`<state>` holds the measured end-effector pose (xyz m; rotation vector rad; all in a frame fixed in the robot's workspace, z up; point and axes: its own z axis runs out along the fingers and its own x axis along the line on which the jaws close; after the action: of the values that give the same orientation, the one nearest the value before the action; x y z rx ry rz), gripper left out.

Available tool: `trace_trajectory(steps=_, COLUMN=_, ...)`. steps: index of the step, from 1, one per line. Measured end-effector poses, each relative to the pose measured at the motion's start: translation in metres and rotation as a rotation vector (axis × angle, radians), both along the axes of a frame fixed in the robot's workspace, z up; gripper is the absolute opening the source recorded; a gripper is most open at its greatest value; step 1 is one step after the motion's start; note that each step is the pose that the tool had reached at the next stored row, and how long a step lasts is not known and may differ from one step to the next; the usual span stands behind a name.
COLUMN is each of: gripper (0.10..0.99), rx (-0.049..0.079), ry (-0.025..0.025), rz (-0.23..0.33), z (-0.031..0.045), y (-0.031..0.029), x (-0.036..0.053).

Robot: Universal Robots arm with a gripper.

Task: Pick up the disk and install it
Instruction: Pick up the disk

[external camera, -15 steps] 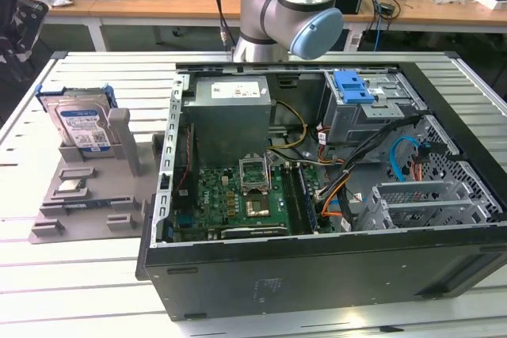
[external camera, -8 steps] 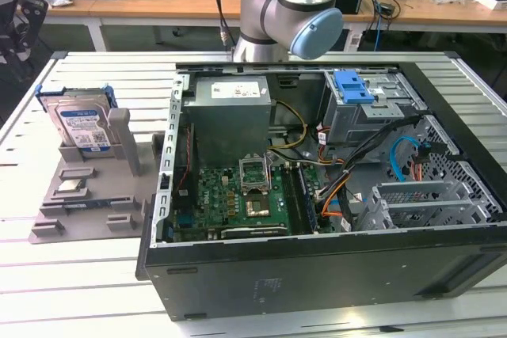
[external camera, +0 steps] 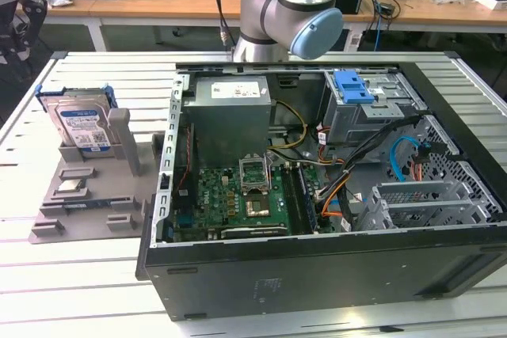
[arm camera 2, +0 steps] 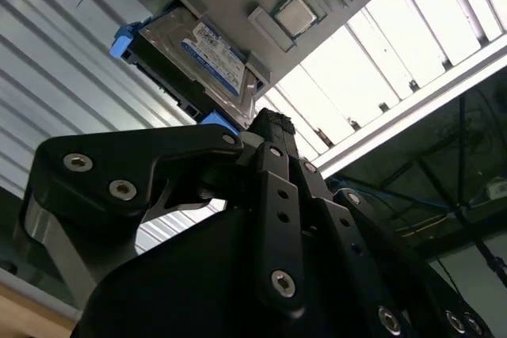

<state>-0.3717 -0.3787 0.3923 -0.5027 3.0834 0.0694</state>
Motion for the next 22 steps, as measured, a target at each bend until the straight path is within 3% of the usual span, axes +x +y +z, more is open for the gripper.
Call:
trace_trajectory(steps=8, gripper=0.106, rx=0.0, ry=0.0001, rz=0.111, z=0.0, y=0.0, x=0.0)
trace_trajectory(steps=22, gripper=0.106, rx=0.0, ry=0.0, rz=0.249, z=0.0, y=0.0, x=0.0)
